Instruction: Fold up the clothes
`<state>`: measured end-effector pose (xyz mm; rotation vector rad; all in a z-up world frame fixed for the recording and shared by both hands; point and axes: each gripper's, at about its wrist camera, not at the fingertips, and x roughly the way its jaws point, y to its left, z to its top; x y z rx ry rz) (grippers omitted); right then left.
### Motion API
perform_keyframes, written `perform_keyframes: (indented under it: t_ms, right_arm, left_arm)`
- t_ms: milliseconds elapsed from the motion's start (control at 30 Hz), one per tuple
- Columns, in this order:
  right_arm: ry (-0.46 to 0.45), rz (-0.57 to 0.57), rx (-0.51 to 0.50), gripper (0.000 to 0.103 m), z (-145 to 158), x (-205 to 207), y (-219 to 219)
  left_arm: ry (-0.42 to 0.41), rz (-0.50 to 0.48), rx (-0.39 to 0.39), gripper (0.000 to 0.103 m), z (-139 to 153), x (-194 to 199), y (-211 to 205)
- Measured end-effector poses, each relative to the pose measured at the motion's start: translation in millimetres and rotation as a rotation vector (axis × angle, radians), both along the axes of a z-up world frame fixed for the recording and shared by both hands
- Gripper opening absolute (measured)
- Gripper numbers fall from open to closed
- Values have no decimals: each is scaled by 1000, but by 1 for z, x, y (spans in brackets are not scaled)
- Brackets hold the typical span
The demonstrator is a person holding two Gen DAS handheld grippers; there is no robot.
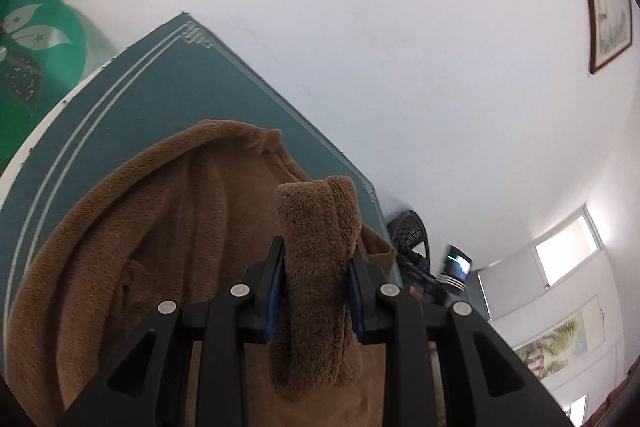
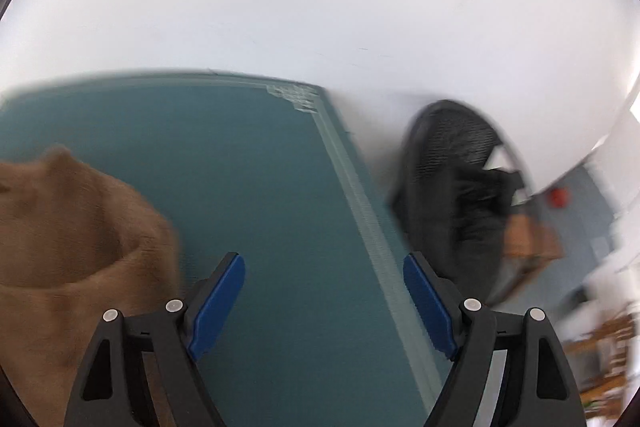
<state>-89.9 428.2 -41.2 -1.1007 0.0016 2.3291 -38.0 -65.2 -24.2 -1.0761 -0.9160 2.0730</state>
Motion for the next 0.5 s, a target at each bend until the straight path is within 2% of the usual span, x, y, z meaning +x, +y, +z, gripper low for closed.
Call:
perform_keyframes:
  t_ms: [67,133,233,267,300,367,400,433,467,500]
  right_arm:
    - [56,40,-88,82,10,13,1]
    - [85,120,-223,84,14,21,-1]
    - [29,244,-432,84,-2,16,-7]
    - [5,257,-458,84,-7,11,-11]
    - [-14,249,-441,84,-12,7,-15]
    - [-15,238,-397,84,-18,-2,-18]
    - [-10,247,-413,84,-22,-7,-16]
    - [-5,256,-430,76,-27,-11,-13]
    - [-7,262,-440,63,-31,-15,-11]
    - [-15,256,-436,31,-33,-17,-11]
  left_arm:
    - [-20,3,-4,30,-7,-6,1]
    - [-36,4,-7,30,-13,-9,1]
    - [-48,-4,-8,30,-16,-10,3]
    - [-52,-7,-8,30,-17,-10,4]
    - [-54,-9,-11,30,-19,-11,5]
    - [-64,-10,-22,30,-22,-11,6]
    - [-70,-8,-30,30,-23,-12,6]
    - [-77,-6,-37,30,-24,-13,6]
    - [-84,-6,-41,30,-24,-14,7]
    - [-92,-6,-44,30,-25,-16,7]
